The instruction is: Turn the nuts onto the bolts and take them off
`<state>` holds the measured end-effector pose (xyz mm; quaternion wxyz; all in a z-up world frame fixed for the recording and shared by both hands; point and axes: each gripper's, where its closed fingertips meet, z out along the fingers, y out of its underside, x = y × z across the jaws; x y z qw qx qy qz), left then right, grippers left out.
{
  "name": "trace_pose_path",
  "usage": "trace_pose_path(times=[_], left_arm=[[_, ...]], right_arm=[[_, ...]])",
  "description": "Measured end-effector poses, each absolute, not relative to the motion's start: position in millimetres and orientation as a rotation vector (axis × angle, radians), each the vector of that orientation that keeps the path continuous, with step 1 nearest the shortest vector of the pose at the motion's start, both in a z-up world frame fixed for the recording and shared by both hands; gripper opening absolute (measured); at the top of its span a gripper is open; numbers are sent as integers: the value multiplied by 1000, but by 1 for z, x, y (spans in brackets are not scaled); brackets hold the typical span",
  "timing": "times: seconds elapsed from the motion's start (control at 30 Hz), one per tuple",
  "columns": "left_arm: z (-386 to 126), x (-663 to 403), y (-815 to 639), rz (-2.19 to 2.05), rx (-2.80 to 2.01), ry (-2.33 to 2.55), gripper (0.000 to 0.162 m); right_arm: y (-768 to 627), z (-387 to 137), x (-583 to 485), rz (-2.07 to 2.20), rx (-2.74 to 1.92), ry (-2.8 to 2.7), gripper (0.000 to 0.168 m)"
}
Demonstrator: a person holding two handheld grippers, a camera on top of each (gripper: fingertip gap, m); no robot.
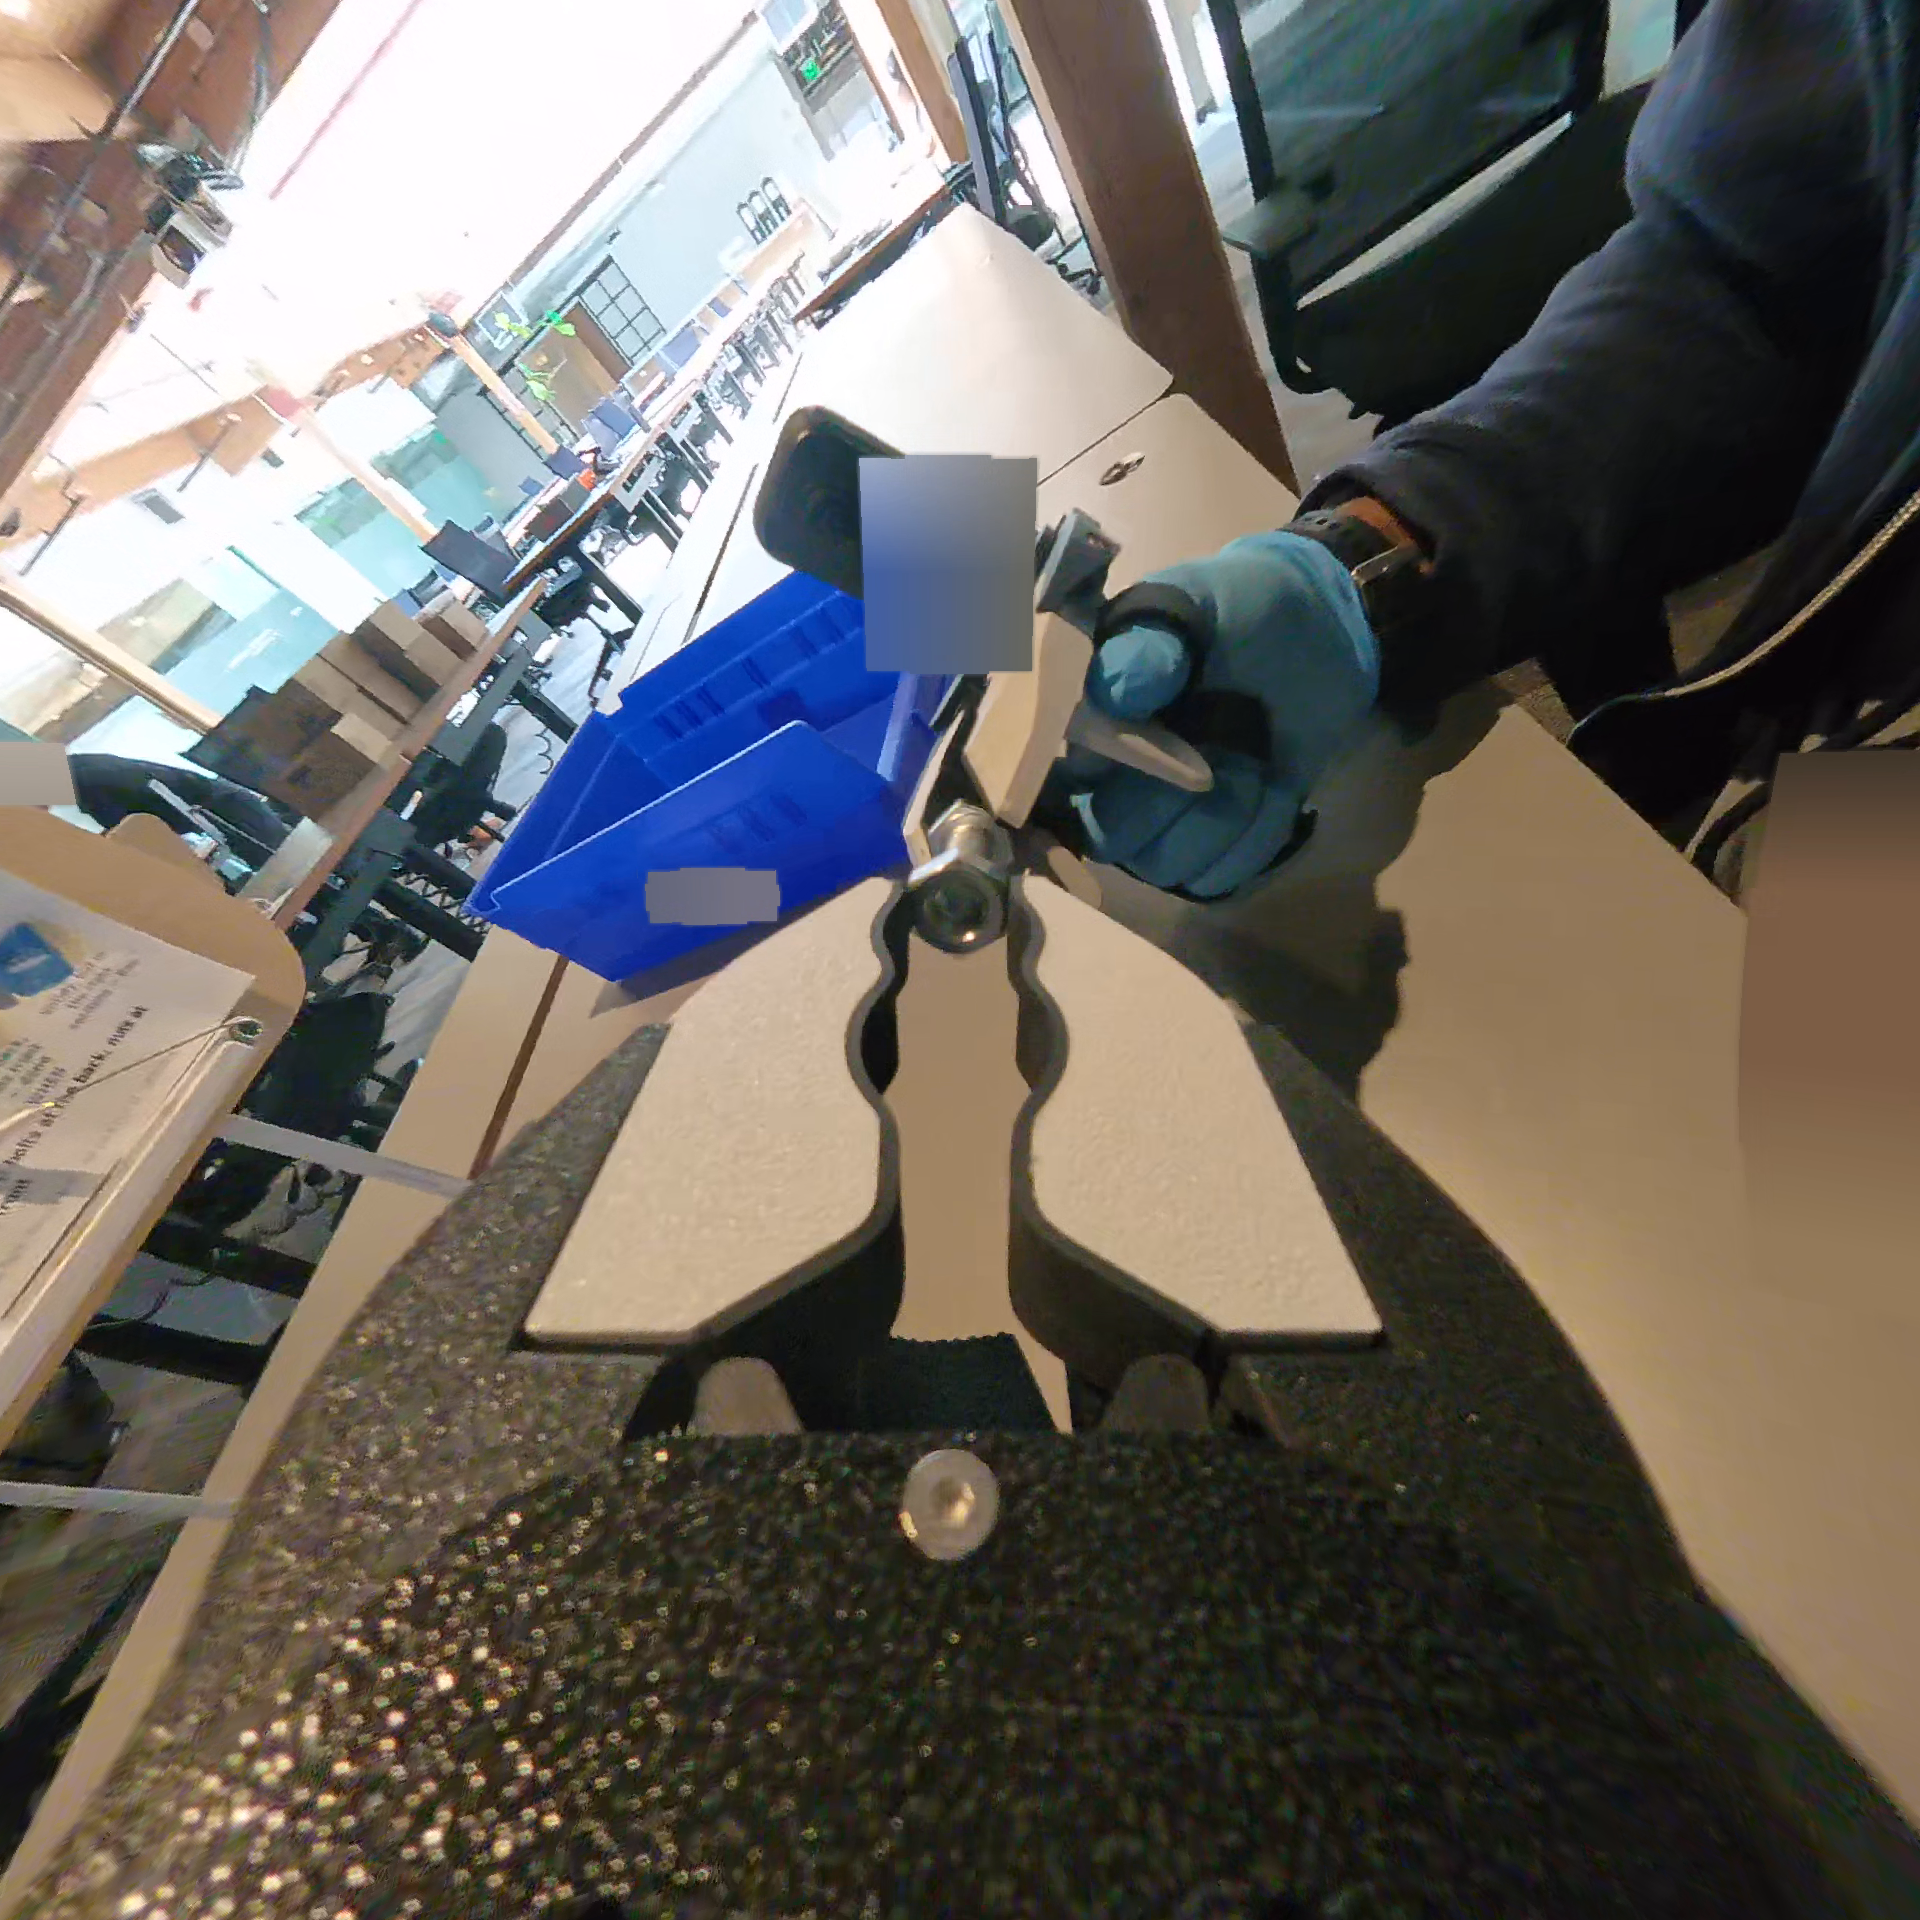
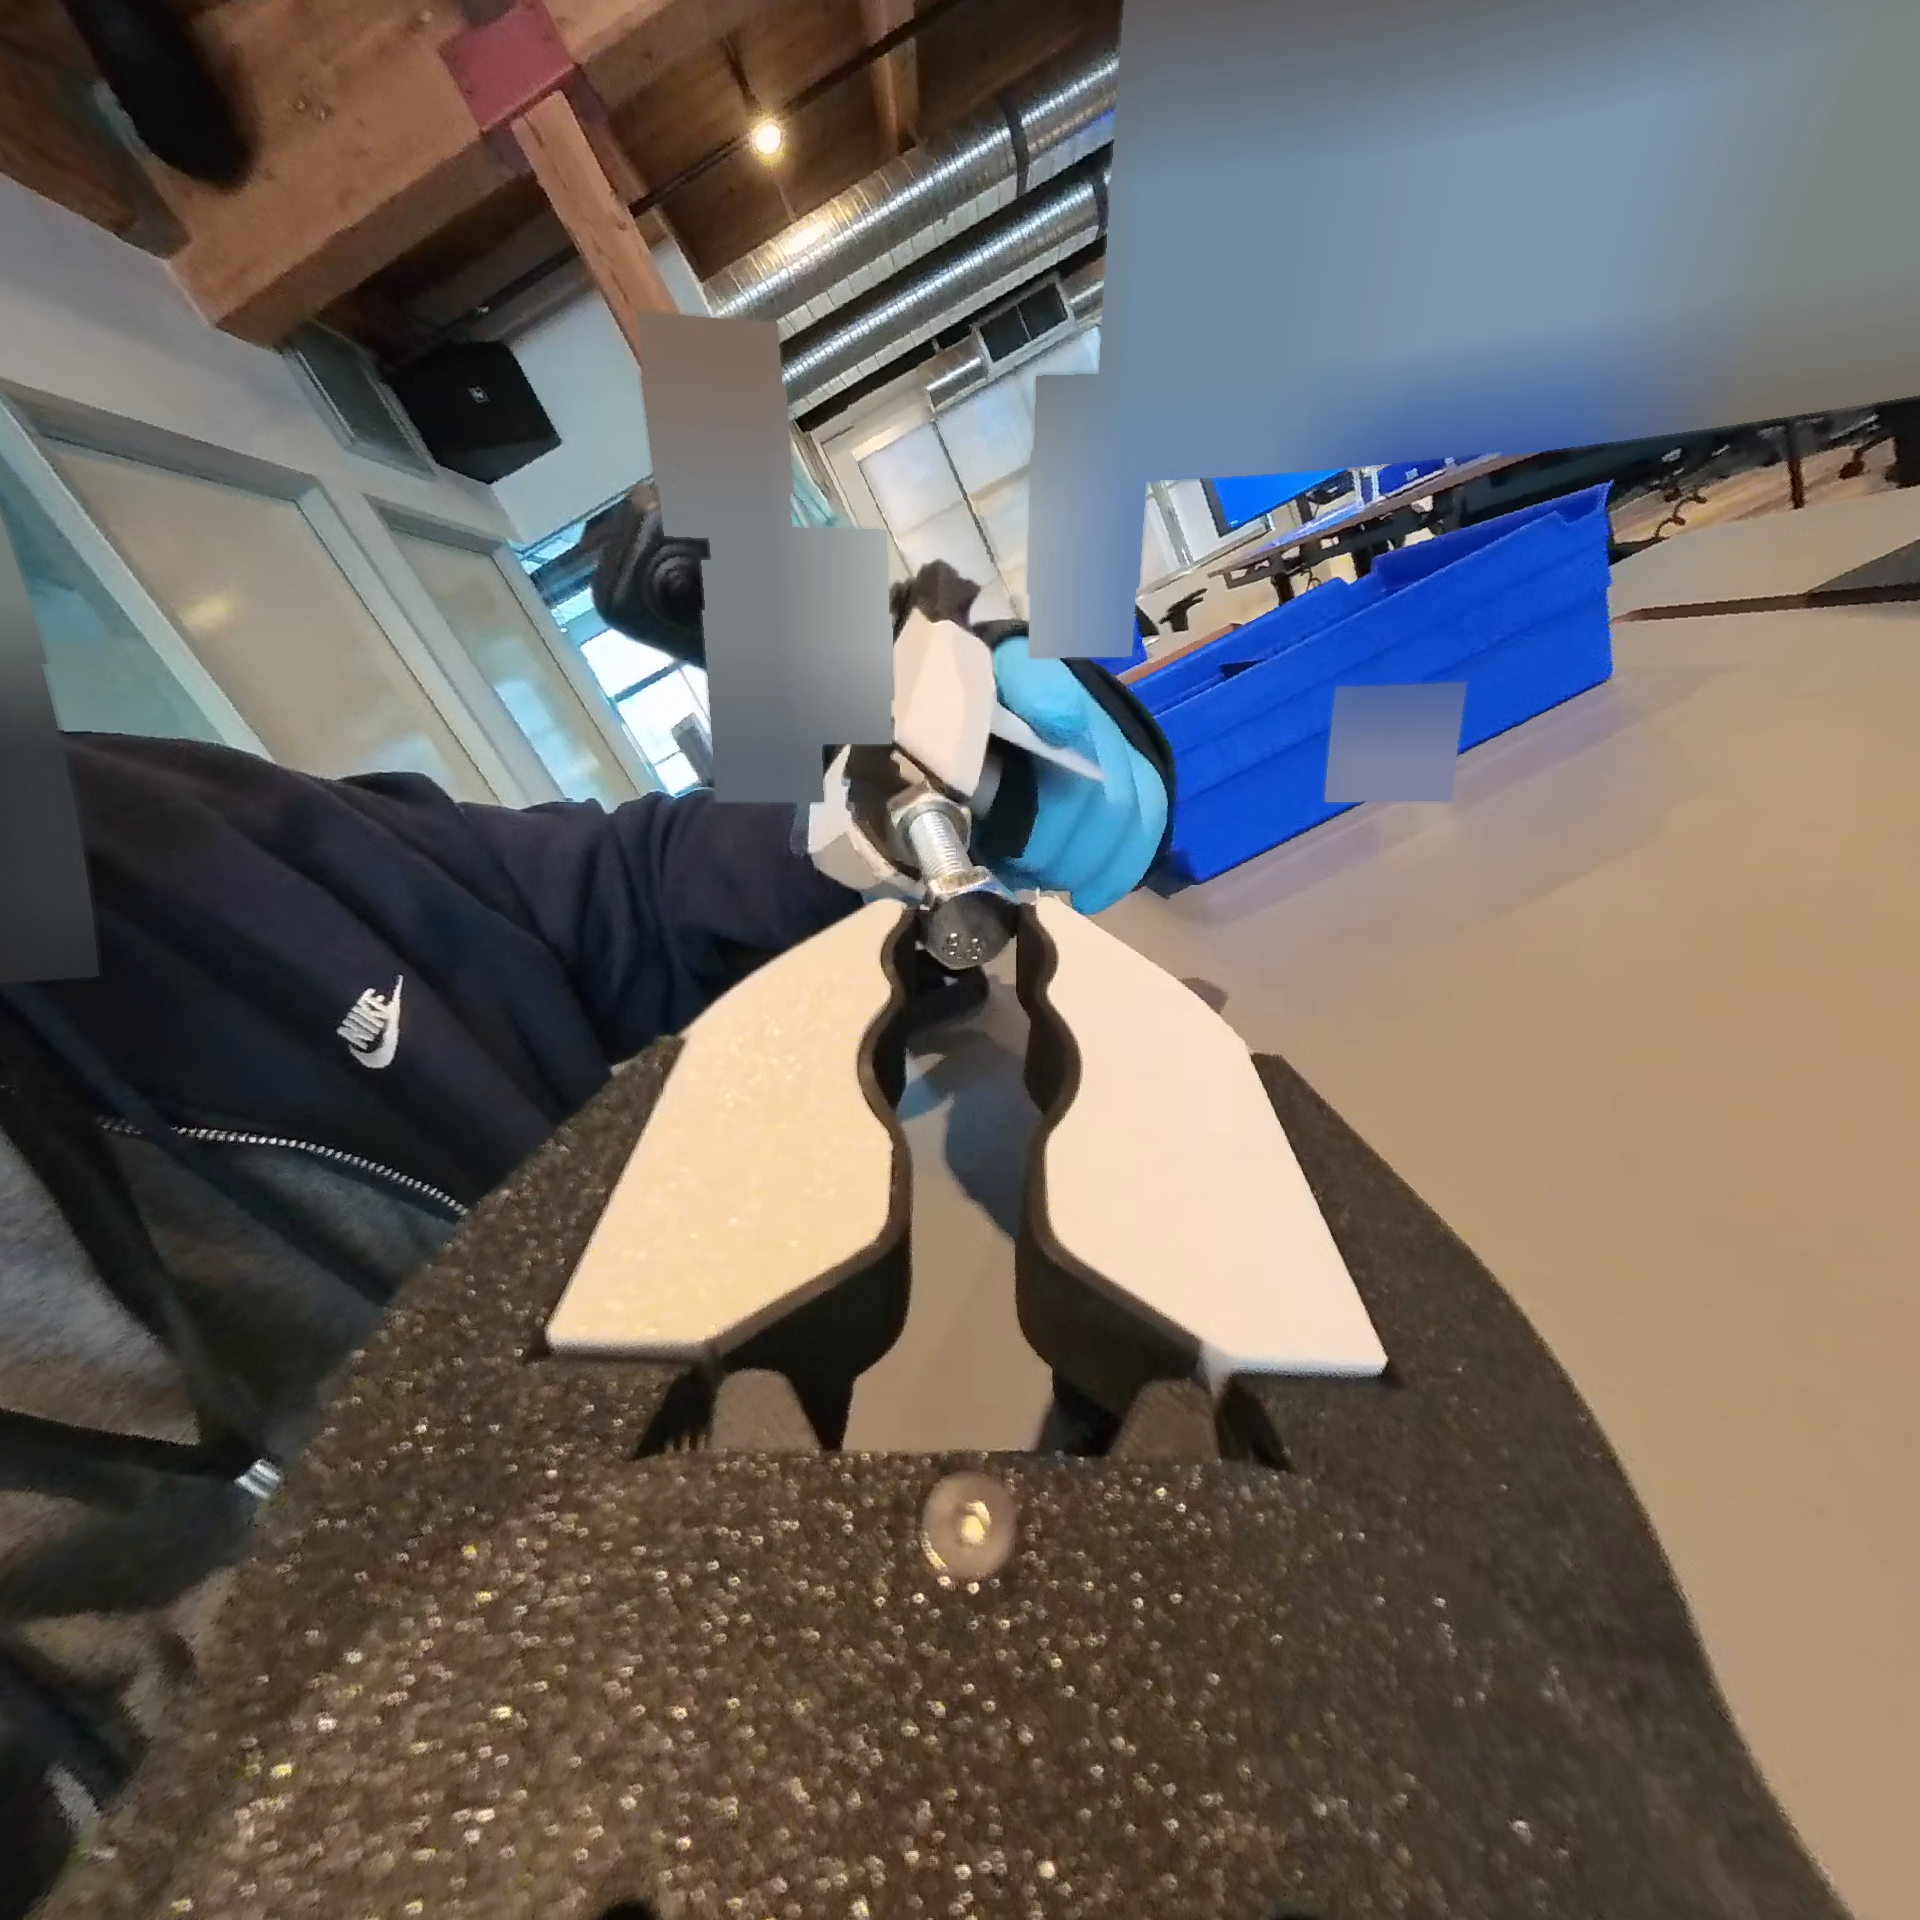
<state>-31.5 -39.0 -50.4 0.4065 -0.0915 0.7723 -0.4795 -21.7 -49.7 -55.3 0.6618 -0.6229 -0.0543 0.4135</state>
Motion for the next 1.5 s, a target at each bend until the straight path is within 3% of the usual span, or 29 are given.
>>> trace_pose_path(times=[0.77,1.0,1.13,1.27,1.5], left_arm=[[-28,-22,-40,-1708,-673,1870,35],[-34,-20,-39,-1743,-764,1905,32],[-38,-22,-42,-1730,-755,1949,18],[-39,-24,-41,-1597,-622,1961,17],[-42,-22,-39,-975,-116,1820,18]], right_arm=[[-54,-37,-6,693,-1318,-110,18],[-53,-37,-10,548,-1344,-157,18],[-52,-38,-12,519,-1354,-170,18],[-52,-40,-14,562,-1363,-170,18],[-53,-40,-14,711,-1332,-135,18]])
